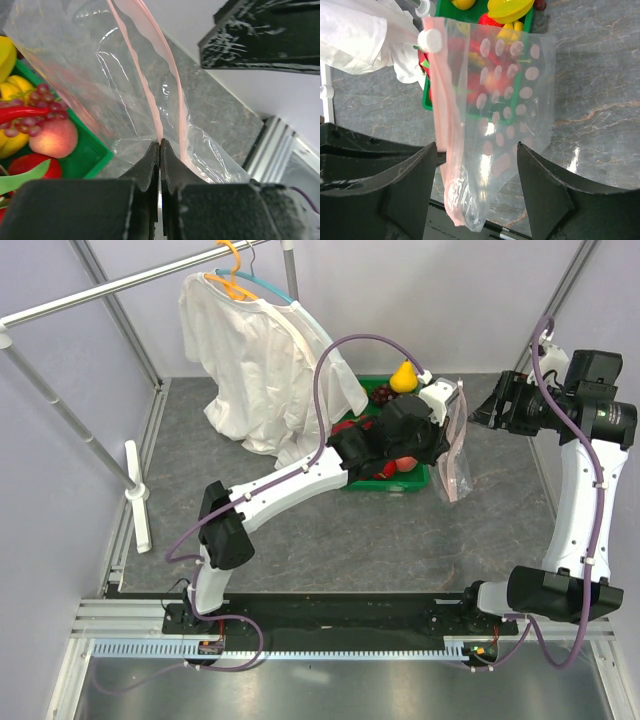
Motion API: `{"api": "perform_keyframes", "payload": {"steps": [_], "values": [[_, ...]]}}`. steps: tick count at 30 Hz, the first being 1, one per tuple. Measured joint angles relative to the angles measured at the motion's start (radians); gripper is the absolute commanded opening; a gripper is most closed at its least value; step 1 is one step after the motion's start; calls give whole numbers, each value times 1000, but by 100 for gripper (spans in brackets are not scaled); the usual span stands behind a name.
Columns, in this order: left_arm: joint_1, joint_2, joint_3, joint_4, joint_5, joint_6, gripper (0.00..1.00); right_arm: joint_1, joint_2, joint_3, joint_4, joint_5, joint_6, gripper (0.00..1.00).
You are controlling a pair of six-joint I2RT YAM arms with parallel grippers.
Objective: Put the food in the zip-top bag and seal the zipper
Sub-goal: Open the zipper of the food storage bag.
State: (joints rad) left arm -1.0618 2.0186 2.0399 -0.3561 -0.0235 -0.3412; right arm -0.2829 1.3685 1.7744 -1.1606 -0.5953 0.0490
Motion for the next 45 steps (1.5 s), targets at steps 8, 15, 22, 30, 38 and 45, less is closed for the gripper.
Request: {"api": "perform_keyframes", "payload": {"steps": [8,15,22,30,38,45], "values": [[-30,24,36,-12,-75,83,2,48,-32,0,3,68,0,62],[-57,34,53,-10,-106,137,2,80,-31,-16,27,130,10,46],[-66,34,55,-8,-136,178,2,90,-24,-19,32,211,13,30],[-66,34,55,16,-170,217,2,90,-27,-35,-34,268,-16,26],[-16,19,13,60,-35,88,2,90,-109,-237,0,260,-26,30],[64,13,-41,109,171,-112,2,86,-161,-290,90,235,-26,0]]}}
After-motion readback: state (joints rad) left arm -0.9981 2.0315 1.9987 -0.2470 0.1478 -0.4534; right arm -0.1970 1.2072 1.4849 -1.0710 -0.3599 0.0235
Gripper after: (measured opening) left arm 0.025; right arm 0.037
